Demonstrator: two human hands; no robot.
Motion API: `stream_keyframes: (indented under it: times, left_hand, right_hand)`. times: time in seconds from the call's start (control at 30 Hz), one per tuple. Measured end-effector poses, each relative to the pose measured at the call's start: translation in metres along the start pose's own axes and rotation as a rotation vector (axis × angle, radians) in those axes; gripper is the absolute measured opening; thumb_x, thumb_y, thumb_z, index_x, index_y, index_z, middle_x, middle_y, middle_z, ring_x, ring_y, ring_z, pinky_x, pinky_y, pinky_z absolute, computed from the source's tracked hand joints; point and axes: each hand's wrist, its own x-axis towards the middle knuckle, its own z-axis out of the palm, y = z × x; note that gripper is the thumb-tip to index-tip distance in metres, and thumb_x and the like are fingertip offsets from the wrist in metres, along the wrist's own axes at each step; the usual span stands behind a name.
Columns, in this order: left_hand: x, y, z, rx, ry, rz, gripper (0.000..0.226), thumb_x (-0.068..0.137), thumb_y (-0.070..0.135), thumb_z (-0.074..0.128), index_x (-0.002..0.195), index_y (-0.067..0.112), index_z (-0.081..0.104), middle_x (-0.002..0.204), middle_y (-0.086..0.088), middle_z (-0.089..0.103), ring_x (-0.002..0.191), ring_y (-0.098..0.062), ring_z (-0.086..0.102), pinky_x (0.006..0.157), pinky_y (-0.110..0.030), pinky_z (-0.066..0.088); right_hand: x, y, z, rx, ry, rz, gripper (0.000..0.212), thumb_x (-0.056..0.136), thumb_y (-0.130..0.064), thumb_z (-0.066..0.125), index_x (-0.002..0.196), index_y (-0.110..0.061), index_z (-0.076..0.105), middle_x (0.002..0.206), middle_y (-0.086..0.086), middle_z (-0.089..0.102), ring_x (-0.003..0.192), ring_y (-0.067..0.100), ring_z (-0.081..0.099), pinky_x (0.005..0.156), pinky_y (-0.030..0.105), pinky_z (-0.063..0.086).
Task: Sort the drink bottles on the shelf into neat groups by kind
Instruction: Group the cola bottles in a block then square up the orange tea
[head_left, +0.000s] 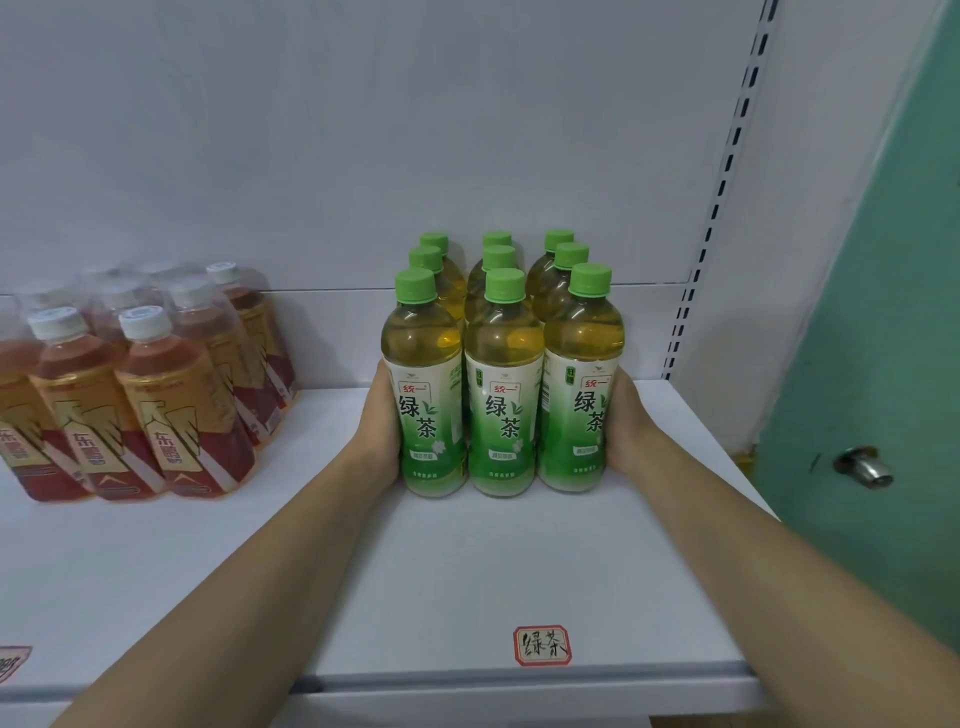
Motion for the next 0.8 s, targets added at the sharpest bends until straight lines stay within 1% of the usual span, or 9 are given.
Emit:
stream_keyframes:
  times: [0.13, 0.2, 0.3, 0.37, 0.43, 0.5, 0.6, 0.7, 0.8]
  left_hand:
    - [-0.001, 0.002, 0.000, 0.007, -0.020, -0.001, 0.063, 0.100, 0.057, 0.034, 0.075, 0.026, 0.083, 0.088, -0.007, 0.080, 0.078, -0.024, 0.078, 0.062, -0.032, 0.060]
    - [-0.003, 0.002, 0.001, 0.019, -0.015, 0.017, 0.063, 0.100, 0.060, 0.034, 0.080, 0.026, 0.083, 0.094, -0.008, 0.080, 0.084, -0.025, 0.077, 0.066, -0.034, 0.061]
    - [-0.009, 0.004, 0.005, 0.032, 0.049, 0.029, 0.066, 0.101, 0.063, 0.030, 0.091, 0.026, 0.083, 0.106, -0.012, 0.078, 0.094, -0.027, 0.076, 0.075, -0.038, 0.061]
    - [-0.013, 0.008, 0.003, 0.092, 0.128, -0.003, 0.065, 0.101, 0.066, 0.028, 0.118, 0.025, 0.076, 0.124, -0.012, 0.072, 0.113, -0.028, 0.070, 0.097, -0.045, 0.055]
    - [-0.019, 0.015, -0.010, 0.139, 0.095, -0.001, 0.068, 0.103, 0.066, 0.022, 0.144, 0.025, 0.055, 0.145, -0.005, 0.059, 0.131, -0.025, 0.057, 0.112, -0.048, 0.042]
    - [-0.033, 0.020, -0.020, 0.202, 0.000, 0.066, 0.067, 0.103, 0.066, 0.020, 0.152, 0.027, 0.044, 0.152, 0.003, 0.052, 0.137, -0.020, 0.051, 0.111, -0.046, 0.040]
    - [-0.062, 0.011, -0.031, 0.251, -0.125, 0.115, 0.074, 0.091, 0.074, 0.042, 0.153, 0.034, 0.039, 0.150, 0.011, 0.053, 0.136, -0.013, 0.052, 0.110, -0.042, 0.041]
    - [-0.078, -0.002, -0.032, 0.516, -0.204, 0.244, 0.074, 0.083, 0.044, 0.073, 0.148, 0.037, 0.037, 0.141, 0.019, 0.056, 0.129, -0.002, 0.056, 0.101, -0.026, 0.049]
    - [-0.075, -0.009, -0.031, 0.703, -0.201, 0.306, 0.073, 0.086, 0.011, 0.079, 0.137, 0.042, 0.037, 0.126, 0.033, 0.058, 0.118, 0.008, 0.058, 0.085, -0.011, 0.053]
  right_hand:
    - [-0.003, 0.001, 0.002, 0.007, 0.016, -0.023, 0.063, 0.104, -0.036, 0.032, 0.064, -0.022, 0.078, 0.077, 0.007, 0.076, 0.070, 0.021, 0.074, 0.061, 0.029, 0.060]
    - [-0.005, 0.001, 0.004, 0.010, 0.049, -0.034, 0.059, 0.103, -0.038, 0.035, 0.069, -0.022, 0.079, 0.082, 0.007, 0.077, 0.075, 0.023, 0.075, 0.066, 0.032, 0.060]
    - [-0.008, -0.001, 0.004, -0.057, 0.196, -0.045, 0.051, 0.103, -0.045, 0.037, 0.103, -0.015, 0.078, 0.109, 0.015, 0.075, 0.101, 0.031, 0.072, 0.096, 0.047, 0.057]
    - [-0.011, -0.006, -0.003, -0.130, 0.297, -0.053, 0.054, 0.105, -0.050, 0.033, 0.125, -0.014, 0.067, 0.128, 0.013, 0.069, 0.115, 0.029, 0.066, 0.108, 0.049, 0.048]
    - [-0.021, -0.012, -0.010, -0.194, 0.303, -0.090, 0.055, 0.107, -0.056, 0.025, 0.129, -0.021, 0.062, 0.133, 0.005, 0.066, 0.118, 0.022, 0.063, 0.105, 0.047, 0.047]
    - [-0.038, -0.018, -0.018, -0.228, 0.203, -0.117, 0.057, 0.104, -0.062, 0.028, 0.133, -0.026, 0.060, 0.131, 0.001, 0.068, 0.121, 0.022, 0.063, 0.096, 0.046, 0.051]
    - [-0.067, -0.010, -0.025, -0.298, 0.050, -0.169, 0.052, 0.091, -0.058, 0.058, 0.135, -0.029, 0.057, 0.130, -0.001, 0.068, 0.119, 0.018, 0.066, 0.091, 0.043, 0.055]
    - [-0.081, 0.009, -0.025, -0.663, 0.034, -0.275, 0.070, 0.077, -0.025, 0.085, 0.136, -0.035, 0.048, 0.127, -0.006, 0.066, 0.116, 0.012, 0.065, 0.096, 0.040, 0.056]
    - [-0.084, 0.018, -0.021, -0.833, 0.078, -0.301, 0.085, 0.068, -0.022, 0.089, 0.131, -0.049, 0.040, 0.117, -0.016, 0.063, 0.109, 0.008, 0.065, 0.096, 0.041, 0.057]
